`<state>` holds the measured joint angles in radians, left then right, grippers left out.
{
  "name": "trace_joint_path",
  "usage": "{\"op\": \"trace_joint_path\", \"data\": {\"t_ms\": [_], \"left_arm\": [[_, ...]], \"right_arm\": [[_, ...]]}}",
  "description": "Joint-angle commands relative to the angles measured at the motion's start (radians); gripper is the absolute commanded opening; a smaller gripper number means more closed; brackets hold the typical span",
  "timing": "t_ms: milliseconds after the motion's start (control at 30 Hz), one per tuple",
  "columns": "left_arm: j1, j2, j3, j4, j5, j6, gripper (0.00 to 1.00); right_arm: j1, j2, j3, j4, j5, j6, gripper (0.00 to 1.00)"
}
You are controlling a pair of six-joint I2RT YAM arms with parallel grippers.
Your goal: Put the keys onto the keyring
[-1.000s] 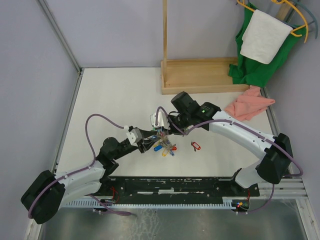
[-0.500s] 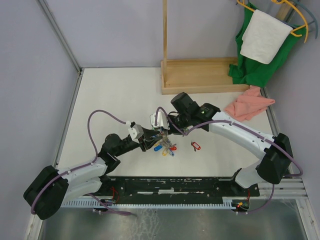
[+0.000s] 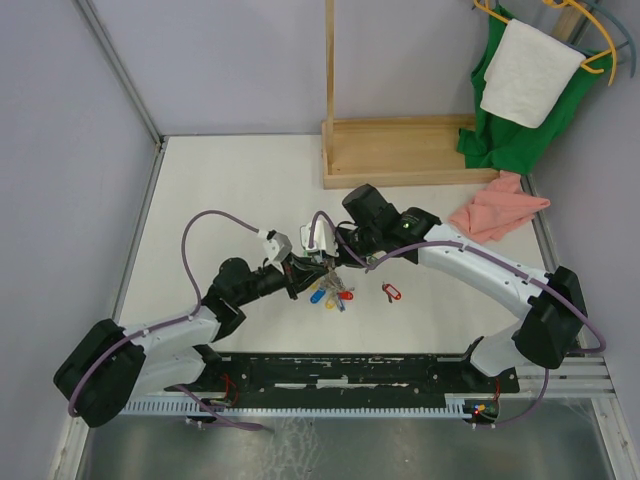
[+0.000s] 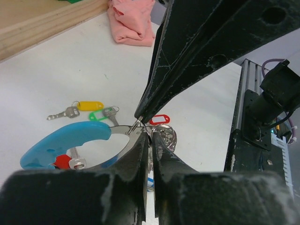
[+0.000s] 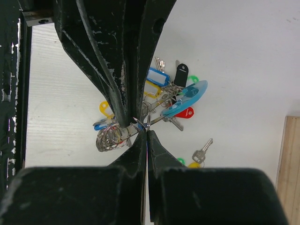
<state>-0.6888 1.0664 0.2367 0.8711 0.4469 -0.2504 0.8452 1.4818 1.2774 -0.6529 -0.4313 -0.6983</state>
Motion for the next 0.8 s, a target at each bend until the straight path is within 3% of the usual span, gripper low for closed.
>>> {"op": "trace_joint_path", "data": {"t_ms": [0, 133, 367, 600, 767], "left_arm": [[0.002, 0.021, 0.048, 0.005, 0.023, -0.018, 0.04], [-0.002, 0.024, 0.041, -0.009, 0.098, 0.069, 0.03], [-0.074, -0.112, -0.006, -0.213, 0.089, 0.434, 0.04], [-0.117, -0.182, -0.015, -0.275, 0.071, 0.517, 0.3], [-0.121, -0.224, -0.038, -0.237, 0.049, 0.493, 0.36]], "right_arm": [[0.002, -0.044, -0.003, 0.059, 0.005, 0.016, 0.01], [0.001, -0.045, -0.003, 0.064, 0.025, 0.022, 0.01], [-0.013, -0.032, 0.02, 0.035, 0.021, 0.031, 0.01], [-0.026, -0.019, 0.033, 0.009, 0.005, 0.028, 0.01], [-0.028, -0.025, 0.032, -0.003, -0.004, 0.005, 0.01]]}}
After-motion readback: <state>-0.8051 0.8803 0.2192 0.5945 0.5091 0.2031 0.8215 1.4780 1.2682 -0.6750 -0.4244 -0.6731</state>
